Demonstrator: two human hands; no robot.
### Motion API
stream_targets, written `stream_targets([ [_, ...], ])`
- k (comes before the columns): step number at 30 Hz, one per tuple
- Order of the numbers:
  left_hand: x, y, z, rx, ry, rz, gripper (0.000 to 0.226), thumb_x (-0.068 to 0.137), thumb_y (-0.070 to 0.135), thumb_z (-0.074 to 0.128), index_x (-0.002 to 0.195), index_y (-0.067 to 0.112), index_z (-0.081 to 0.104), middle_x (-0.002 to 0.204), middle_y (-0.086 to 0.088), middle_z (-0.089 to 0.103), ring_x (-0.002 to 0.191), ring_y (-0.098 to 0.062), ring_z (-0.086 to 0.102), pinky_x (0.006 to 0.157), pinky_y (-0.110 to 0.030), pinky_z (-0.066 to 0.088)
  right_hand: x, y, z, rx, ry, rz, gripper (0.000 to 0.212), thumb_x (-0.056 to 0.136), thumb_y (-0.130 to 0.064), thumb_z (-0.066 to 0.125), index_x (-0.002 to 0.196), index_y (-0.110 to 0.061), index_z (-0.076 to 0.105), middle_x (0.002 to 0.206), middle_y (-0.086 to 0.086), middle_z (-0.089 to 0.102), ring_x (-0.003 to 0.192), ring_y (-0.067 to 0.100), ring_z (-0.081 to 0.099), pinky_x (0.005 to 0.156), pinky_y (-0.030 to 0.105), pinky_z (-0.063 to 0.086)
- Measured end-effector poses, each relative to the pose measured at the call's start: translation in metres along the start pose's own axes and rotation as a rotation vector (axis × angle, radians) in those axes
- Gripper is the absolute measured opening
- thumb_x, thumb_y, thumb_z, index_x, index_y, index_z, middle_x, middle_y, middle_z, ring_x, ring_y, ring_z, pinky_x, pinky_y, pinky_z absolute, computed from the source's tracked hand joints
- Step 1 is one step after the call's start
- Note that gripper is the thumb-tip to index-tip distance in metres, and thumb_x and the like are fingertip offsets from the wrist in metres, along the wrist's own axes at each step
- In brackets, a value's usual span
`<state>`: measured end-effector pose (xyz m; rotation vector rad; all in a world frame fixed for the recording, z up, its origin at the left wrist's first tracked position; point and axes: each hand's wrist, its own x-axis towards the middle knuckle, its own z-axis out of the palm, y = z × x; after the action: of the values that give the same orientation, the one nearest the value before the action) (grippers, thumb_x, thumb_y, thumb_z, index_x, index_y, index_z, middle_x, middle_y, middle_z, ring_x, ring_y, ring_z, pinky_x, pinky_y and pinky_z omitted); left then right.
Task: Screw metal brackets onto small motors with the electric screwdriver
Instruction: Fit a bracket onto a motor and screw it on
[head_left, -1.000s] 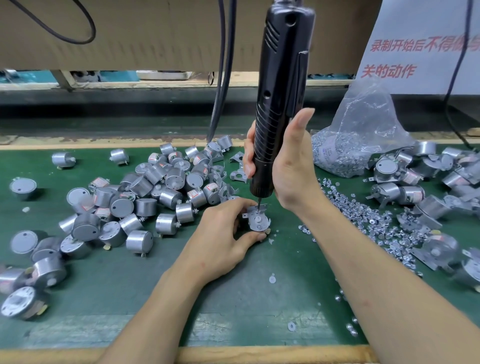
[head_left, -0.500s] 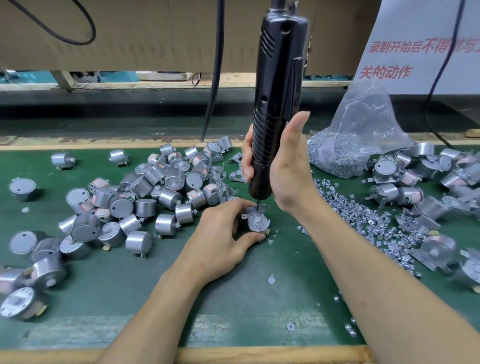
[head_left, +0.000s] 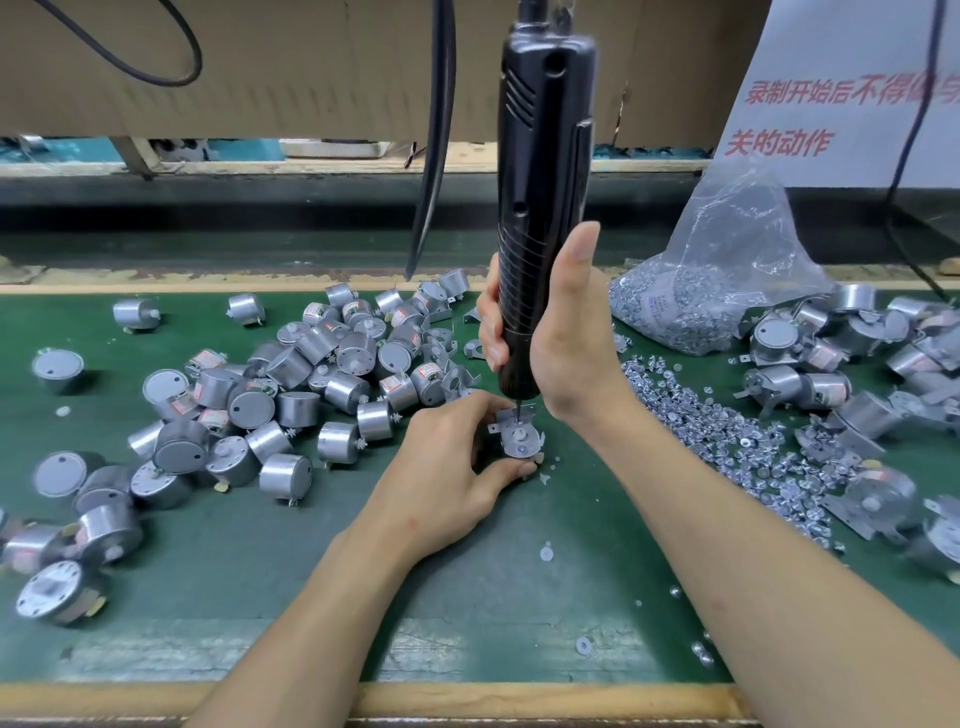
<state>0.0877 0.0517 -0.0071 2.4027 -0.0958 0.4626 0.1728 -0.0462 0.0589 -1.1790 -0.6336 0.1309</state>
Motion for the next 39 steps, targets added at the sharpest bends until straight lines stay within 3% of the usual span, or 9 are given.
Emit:
stream_targets([
  [8, -0.002, 0.001, 0.002, -0.023, 0.021, -0.028, 0.037, 0.077, 0.033, 0.083, 0.106, 0.020, 0.064, 0.062, 0.029, 0.047, 0.067, 0.011, 0.050, 0.060, -0.004, 0.032, -0.001, 0.002, 0.002, 0.001, 0.061, -0.033, 0.080, 0.071, -0.093, 0.040, 0.069, -0.015, 0.055, 0.056, 0.005, 0.052, 0.043, 0.022, 0.045, 0.046, 0.029, 0.039],
  [14, -0.002, 0.000, 0.003, -0.012, 0.007, -0.027, 0.039, 0.078, 0.035, 0.081, 0.109, 0.020, 0.063, 0.068, 0.024, 0.048, 0.072, 0.012, 0.050, 0.062, -0.004, 0.033, -0.004, 0.001, 0.005, -0.065, 0.130, -0.087, 0.089, 0.076, -0.091, 0.036, 0.067, -0.003, 0.049, 0.057, 0.008, 0.053, 0.044, 0.024, 0.047, 0.047, 0.037, 0.040],
  [19, -0.002, 0.000, 0.004, 0.005, 0.019, -0.027, 0.038, 0.076, 0.035, 0.082, 0.107, 0.020, 0.064, 0.067, 0.027, 0.045, 0.069, 0.014, 0.049, 0.062, -0.004, 0.032, -0.011, 0.005, 0.007, -0.172, 0.221, -0.122, 0.095, 0.078, -0.091, 0.036, 0.077, 0.003, 0.051, 0.060, 0.003, 0.056, 0.049, 0.021, 0.054, 0.049, 0.040, 0.047],
  [24, -0.004, -0.001, 0.007, 0.037, -0.013, -0.014, 0.038, 0.081, 0.036, 0.078, 0.111, 0.021, 0.059, 0.083, 0.023, 0.052, 0.075, 0.002, 0.049, 0.067, -0.008, 0.033, -0.020, 0.001, -0.007, -0.442, 0.143, -0.174, 0.049, 0.088, -0.078, 0.049, 0.087, -0.029, 0.054, 0.070, -0.001, 0.067, 0.066, 0.025, 0.067, 0.065, 0.050, 0.055],
  [27, -0.006, 0.000, 0.006, 0.043, -0.023, -0.007, 0.040, 0.081, 0.037, 0.078, 0.113, 0.023, 0.058, 0.096, 0.020, 0.054, 0.082, 0.004, 0.046, 0.073, -0.005, 0.034, -0.027, -0.010, -0.021, -0.541, 0.124, -0.124, 0.023, 0.088, -0.054, 0.072, 0.094, -0.037, 0.059, 0.082, -0.010, 0.070, 0.075, 0.010, 0.067, 0.074, 0.035, 0.056],
  [29, -0.007, 0.002, 0.003, 0.046, -0.022, 0.005, 0.043, 0.080, 0.038, 0.079, 0.114, 0.022, 0.059, 0.094, 0.023, 0.053, 0.081, 0.008, 0.046, 0.075, -0.003, 0.034, -0.036, -0.015, -0.030, -0.584, 0.126, -0.065, 0.021, 0.088, -0.039, 0.079, 0.101, -0.033, 0.064, 0.086, -0.020, 0.072, 0.083, 0.003, 0.068, 0.078, 0.022, 0.054],
  [33, -0.012, 0.013, 0.000, 0.001, 0.045, 0.035, 0.041, 0.077, 0.041, 0.079, 0.112, 0.031, 0.059, 0.100, 0.026, 0.059, 0.090, 0.011, 0.053, 0.079, -0.005, 0.036, -0.067, -0.024, -0.043, -0.684, 0.225, 0.055, 0.033, 0.091, -0.030, 0.076, 0.122, -0.021, 0.068, 0.109, -0.018, 0.072, 0.102, -0.001, 0.066, 0.089, 0.018, 0.051],
  [39, -0.012, 0.055, 0.002, -0.057, 0.144, 0.191, 0.037, 0.077, 0.035, 0.074, 0.111, 0.031, 0.062, 0.094, 0.031, 0.055, 0.081, 0.010, 0.051, 0.072, -0.006, 0.035, -0.114, -0.033, -0.056, -0.523, 0.224, 0.227, 0.021, 0.097, -0.024, 0.069, 0.116, -0.031, 0.064, 0.113, -0.016, 0.070, 0.100, -0.009, 0.066, 0.082, 0.009, 0.050],
])
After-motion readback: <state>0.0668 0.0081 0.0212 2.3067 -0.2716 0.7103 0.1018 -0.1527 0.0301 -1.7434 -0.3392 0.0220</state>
